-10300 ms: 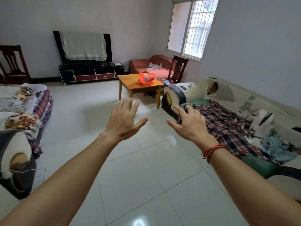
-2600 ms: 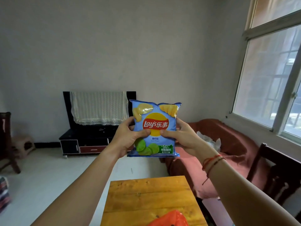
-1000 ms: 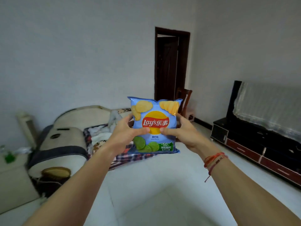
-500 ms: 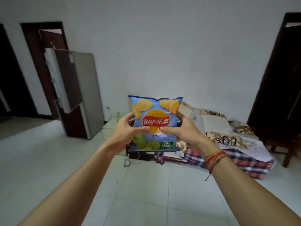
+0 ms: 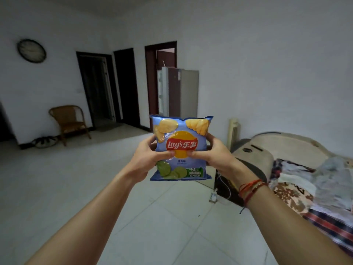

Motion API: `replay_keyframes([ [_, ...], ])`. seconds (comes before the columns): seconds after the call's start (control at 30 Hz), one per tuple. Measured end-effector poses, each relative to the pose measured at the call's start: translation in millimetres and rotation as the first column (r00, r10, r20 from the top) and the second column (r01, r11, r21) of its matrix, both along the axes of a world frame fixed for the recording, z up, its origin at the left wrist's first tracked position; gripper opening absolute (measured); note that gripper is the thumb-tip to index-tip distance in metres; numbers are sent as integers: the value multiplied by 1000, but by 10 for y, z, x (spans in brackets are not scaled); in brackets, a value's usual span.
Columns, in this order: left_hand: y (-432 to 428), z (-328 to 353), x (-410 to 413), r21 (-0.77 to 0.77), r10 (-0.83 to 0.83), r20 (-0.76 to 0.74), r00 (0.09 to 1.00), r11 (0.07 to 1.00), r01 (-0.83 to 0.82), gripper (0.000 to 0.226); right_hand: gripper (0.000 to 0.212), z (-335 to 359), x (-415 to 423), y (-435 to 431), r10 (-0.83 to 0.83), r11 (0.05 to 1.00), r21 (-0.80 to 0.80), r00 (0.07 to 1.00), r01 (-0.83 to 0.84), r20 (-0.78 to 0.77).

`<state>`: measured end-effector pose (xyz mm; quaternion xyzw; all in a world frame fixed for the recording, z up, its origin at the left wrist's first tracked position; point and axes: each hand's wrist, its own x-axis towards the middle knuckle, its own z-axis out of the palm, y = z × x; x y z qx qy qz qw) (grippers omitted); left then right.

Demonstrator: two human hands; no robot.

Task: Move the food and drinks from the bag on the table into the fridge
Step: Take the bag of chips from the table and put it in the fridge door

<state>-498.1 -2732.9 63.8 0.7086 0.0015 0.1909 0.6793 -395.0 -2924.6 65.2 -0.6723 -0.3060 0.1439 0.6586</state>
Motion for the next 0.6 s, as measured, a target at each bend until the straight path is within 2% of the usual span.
replay_keyframes([
  [0.27,716,-2,-463,-20,137,3,991,990,-137,49,58,-14,-181,895,142,990,-17,990,-142,12],
  [0.4,905,-22,-552,-23,158,4,987,987,-158,50,62,-28,-220,1109,168,986,-24,986,-167,21],
  [0.6,1149,-63,-612,-39,159,15,987,987,-158,47,54,-17,-297,1339,194,981,-33,980,-192,40],
])
